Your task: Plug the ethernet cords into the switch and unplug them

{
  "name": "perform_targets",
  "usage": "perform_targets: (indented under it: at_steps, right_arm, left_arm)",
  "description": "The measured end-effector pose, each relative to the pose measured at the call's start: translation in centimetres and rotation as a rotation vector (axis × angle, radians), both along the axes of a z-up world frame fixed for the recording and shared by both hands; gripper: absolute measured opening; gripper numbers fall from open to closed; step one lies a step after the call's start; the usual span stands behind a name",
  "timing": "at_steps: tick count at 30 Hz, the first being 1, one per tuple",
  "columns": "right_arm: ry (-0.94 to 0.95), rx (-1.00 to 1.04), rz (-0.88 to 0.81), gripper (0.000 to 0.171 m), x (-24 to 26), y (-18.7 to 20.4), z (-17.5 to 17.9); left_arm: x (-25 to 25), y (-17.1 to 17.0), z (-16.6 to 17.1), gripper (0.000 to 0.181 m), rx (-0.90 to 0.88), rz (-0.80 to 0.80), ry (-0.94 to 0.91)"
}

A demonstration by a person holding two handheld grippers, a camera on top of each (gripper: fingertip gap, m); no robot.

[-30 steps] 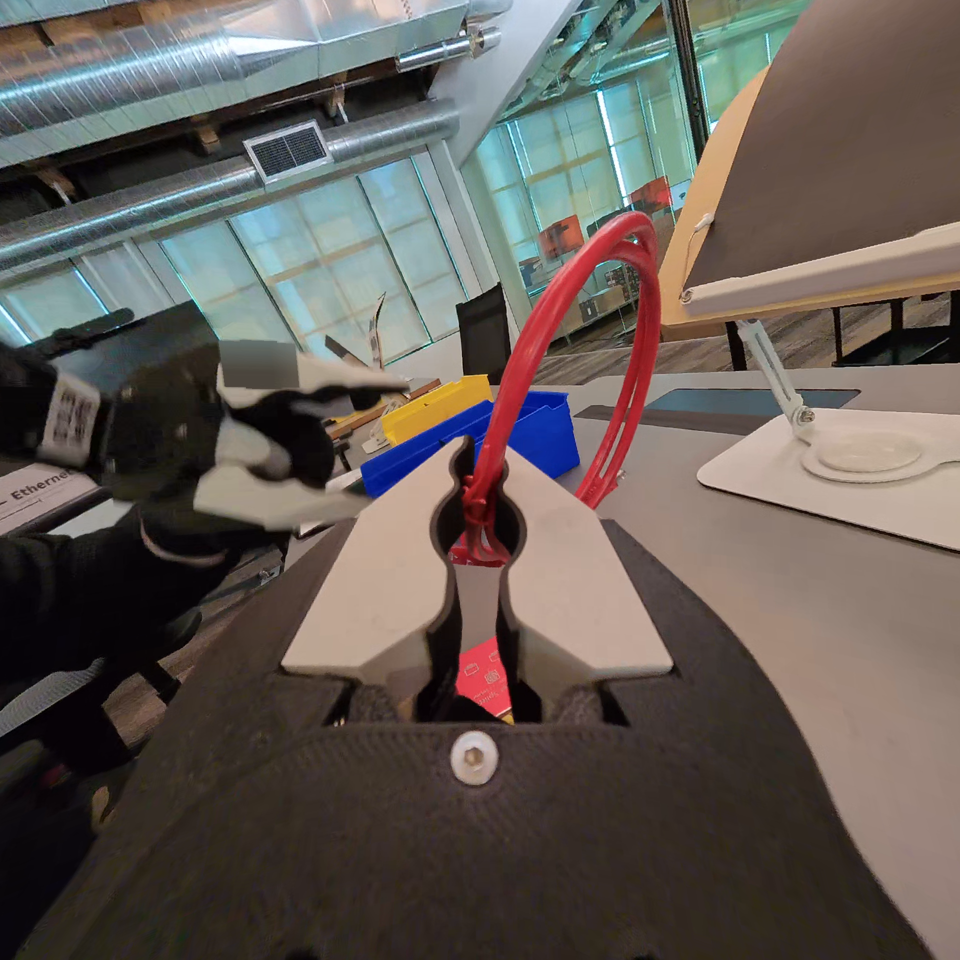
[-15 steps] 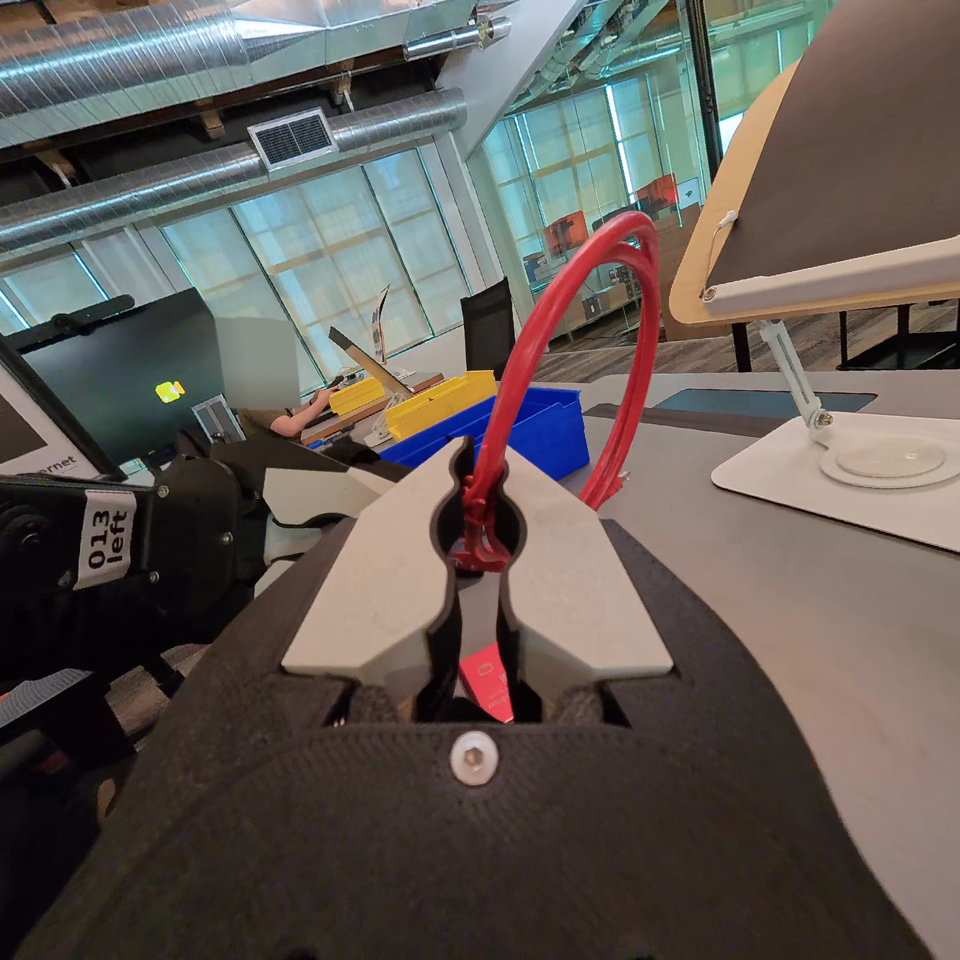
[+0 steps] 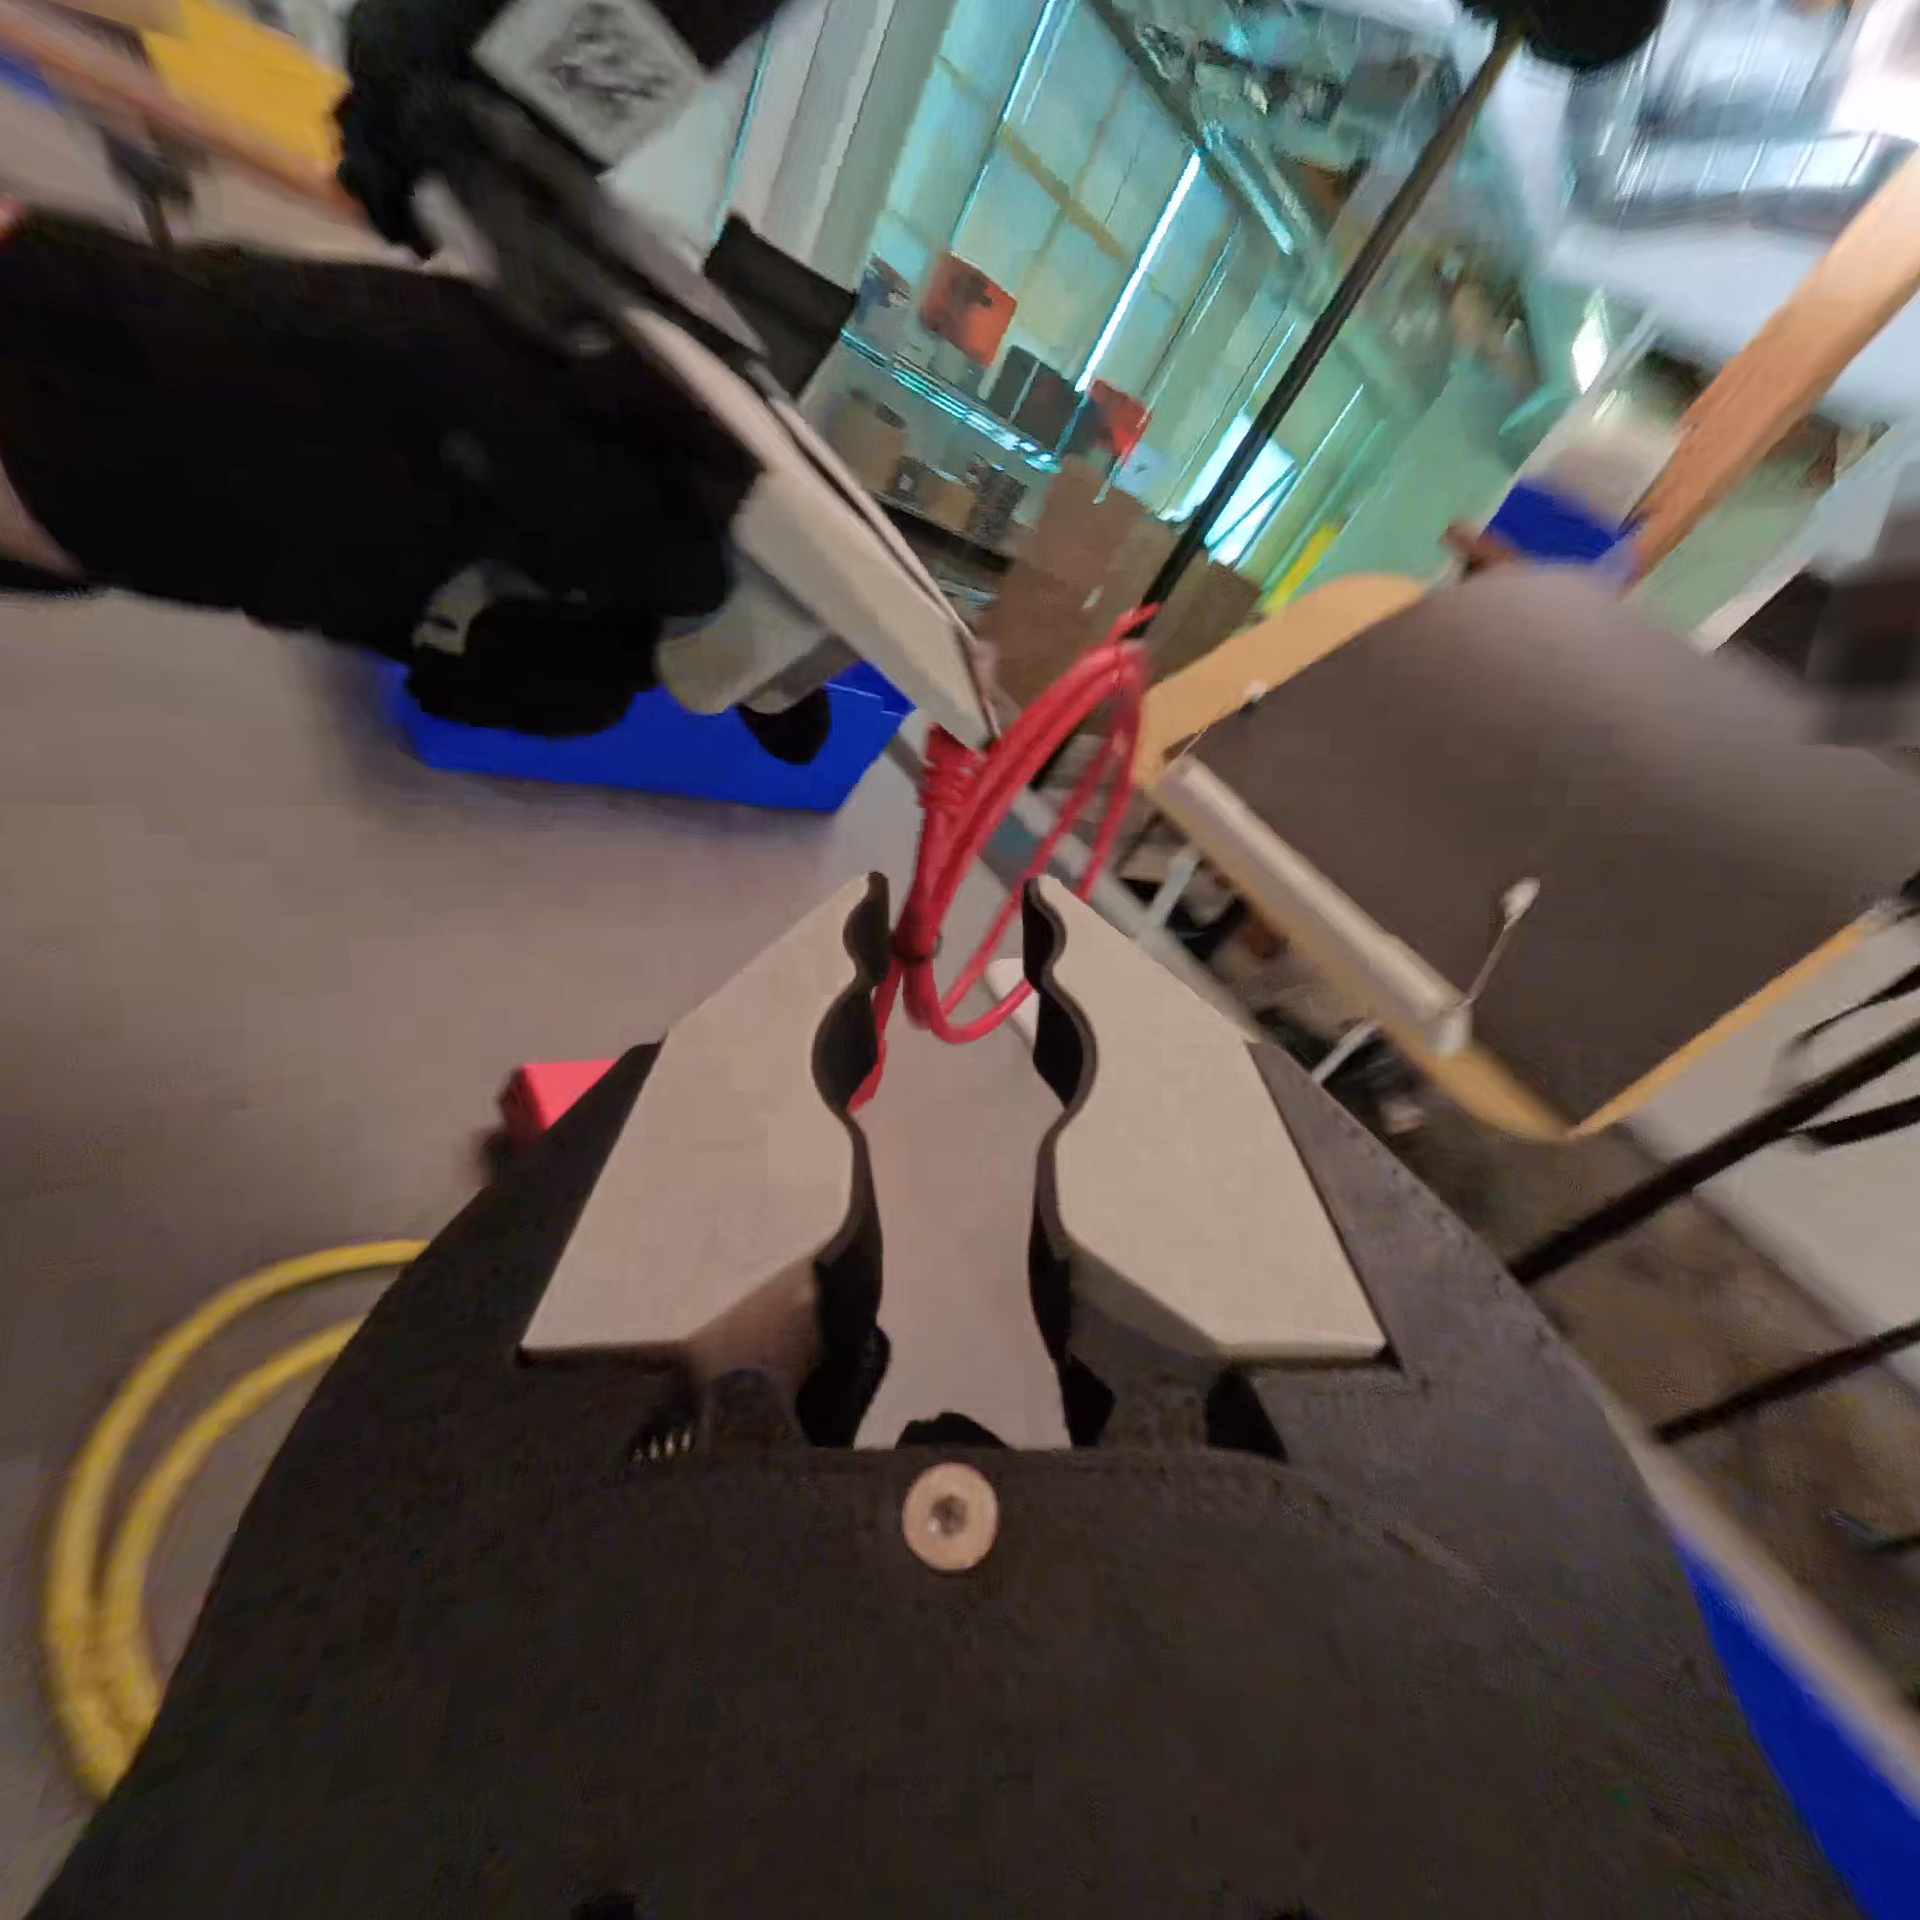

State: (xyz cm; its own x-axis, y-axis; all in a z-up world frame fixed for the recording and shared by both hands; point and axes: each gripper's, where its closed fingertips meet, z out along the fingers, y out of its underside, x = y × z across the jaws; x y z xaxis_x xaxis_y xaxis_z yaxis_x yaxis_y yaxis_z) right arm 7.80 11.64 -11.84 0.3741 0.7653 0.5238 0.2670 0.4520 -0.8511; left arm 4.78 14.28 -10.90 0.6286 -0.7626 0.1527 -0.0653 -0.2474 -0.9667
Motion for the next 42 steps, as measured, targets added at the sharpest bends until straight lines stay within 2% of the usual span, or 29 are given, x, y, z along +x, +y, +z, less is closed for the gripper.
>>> perform_targets:
  at_steps: [3, 9, 15, 16, 29, 34, 36, 37, 40, 42]
  right_arm:
    - [-0.069, 0.133, -0.035, 0.038, -1.4, -1.1, 0.7]
    - [-0.121, 0.126, -0.120, 0.028, -2.0, 1.7, 0.2]
    - [-0.133, 0.071, -0.125, 0.002, -2.3, 2.5, -0.8]
    - [-0.144, 0.083, -0.128, 0.006, -2.2, 2.5, -0.9]
    - [-0.192, 0.066, -0.134, 0.006, 0.9, 4.6, -3.0]
    - [-0.241, 0.033, -0.075, 0.007, 1.2, 4.3, -4.3]
    - [-0.220, 0.008, -0.014, 0.034, 1.3, 3.3, -3.9]
    - [-0.199, 0.005, 0.017, 0.041, 1.6, 2.6, -3.3]
    - [-0.119, -0.002, 0.057, 0.046, 2.1, 0.9, -1.0]
    - [-0.096, 0.066, 0.005, 0.045, 1.6, 0.6, 0.8]
  left_arm:
    - [0.4, -0.1, 0.4, 0.011, -0.076, -0.036, -0.109]
    - [1.8, -1.8, 2.4, 0.010, -0.109, -0.120, -0.245]
    - [1.7, -2.2, 3.7, 0.010, -0.082, -0.108, -0.284]
    - [1.5, -2.2, 3.8, 0.010, -0.085, -0.108, -0.288]
    - [-4.8, -0.9, 8.8, 0.009, 0.029, 0.015, -0.377]
    - [-4.7, -0.6, 8.2, 0.010, 0.012, -0.002, -0.398]
    - [-5.2, -0.2, 8.2, 0.010, 0.006, 0.015, -0.430]
    - [-5.5, 0.0, 8.1, 0.010, -0.001, 0.019, -0.430]
    - [-5.7, 0.2, 7.6, 0.010, -0.030, 0.022, -0.447]
    - [-5.1, 0.3, 7.3, 0.010, -0.045, 0.014, -0.452]
